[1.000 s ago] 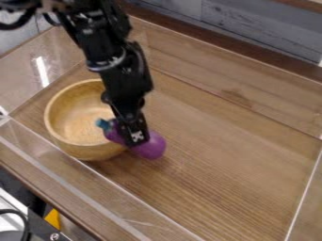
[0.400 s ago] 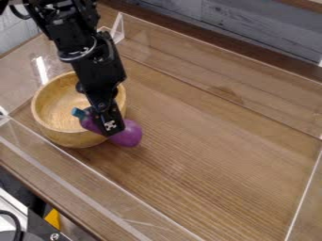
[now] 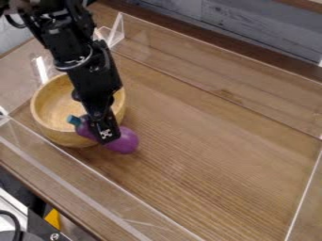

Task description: Put the purple eggplant in the brown bowl

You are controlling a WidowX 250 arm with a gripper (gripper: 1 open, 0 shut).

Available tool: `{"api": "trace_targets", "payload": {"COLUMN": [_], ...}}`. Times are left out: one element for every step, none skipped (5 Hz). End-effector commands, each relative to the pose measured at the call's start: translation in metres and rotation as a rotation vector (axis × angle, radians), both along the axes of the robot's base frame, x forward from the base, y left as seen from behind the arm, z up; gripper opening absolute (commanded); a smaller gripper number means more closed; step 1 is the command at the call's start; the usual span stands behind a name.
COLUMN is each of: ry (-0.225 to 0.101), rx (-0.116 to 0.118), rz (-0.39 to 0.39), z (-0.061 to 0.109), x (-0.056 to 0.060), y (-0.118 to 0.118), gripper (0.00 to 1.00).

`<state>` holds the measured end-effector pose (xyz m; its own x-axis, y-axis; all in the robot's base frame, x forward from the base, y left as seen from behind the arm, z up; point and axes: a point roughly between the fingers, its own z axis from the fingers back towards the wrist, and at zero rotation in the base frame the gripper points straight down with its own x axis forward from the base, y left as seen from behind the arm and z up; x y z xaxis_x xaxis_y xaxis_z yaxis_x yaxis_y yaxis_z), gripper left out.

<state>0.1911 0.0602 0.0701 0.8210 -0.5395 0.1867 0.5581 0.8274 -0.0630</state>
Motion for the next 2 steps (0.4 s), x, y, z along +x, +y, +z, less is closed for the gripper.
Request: {"api": "trace_targets", "payload": {"ry": [-0.037, -0.036], "rx": [0.021, 0.023], "rz": [0.002, 0.000], "z": [0.0067, 0.0051], "x": [0.0022, 0.0006], "y": [0.0012, -0.0007], "gripper": [0.00, 0.00]}}
